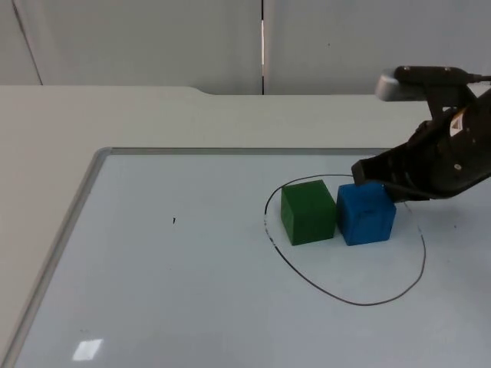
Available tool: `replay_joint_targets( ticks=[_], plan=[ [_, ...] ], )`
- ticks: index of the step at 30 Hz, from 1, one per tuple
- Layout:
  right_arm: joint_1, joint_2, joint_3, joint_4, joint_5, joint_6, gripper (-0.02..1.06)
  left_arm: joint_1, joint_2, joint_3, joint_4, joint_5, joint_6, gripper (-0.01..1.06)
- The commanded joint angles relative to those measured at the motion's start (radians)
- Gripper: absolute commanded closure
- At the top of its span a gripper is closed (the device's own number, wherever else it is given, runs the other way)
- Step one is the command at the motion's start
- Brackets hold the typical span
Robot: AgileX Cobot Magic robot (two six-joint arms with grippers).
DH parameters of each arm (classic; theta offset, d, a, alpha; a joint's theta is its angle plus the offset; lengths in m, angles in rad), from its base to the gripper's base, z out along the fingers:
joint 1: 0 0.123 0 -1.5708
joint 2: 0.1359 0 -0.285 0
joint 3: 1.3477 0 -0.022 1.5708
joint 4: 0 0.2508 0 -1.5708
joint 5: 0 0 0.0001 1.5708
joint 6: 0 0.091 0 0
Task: Push the two cubes into the marked area.
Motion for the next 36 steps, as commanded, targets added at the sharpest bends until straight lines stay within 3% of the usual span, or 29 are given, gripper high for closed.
replay_joint_targets(
  ticks=[1, 8, 16, 25, 36],
  plan=[
    [0.005, -0.002, -0.004, -0.012, -0.001, -0.001, 1.04, 0.002, -0.004, 0.004, 0.005, -0.002, 0.000, 1.05],
    [-0.011, -0.009, -0.004, -0.012, 0.013, -0.026, 1.04, 0.002, -0.004, 0.004, 0.005, -0.002, 0.000, 1.05],
    [-0.098, -0.119, -0.004, -0.093, 0.120, -0.026, 1.04, 0.002, -0.004, 0.004, 0.005, -0.002, 0.000, 1.05],
    [-0.132, -0.386, -0.004, -0.167, 0.218, -0.026, 1.04, 0.002, -0.004, 0.004, 0.005, -0.002, 0.000, 1.05],
    [-0.130, -0.705, -0.004, -0.165, 0.339, -0.026, 1.04, 0.002, -0.004, 0.004, 0.005, -0.002, 0.000, 1.05]
  ],
)
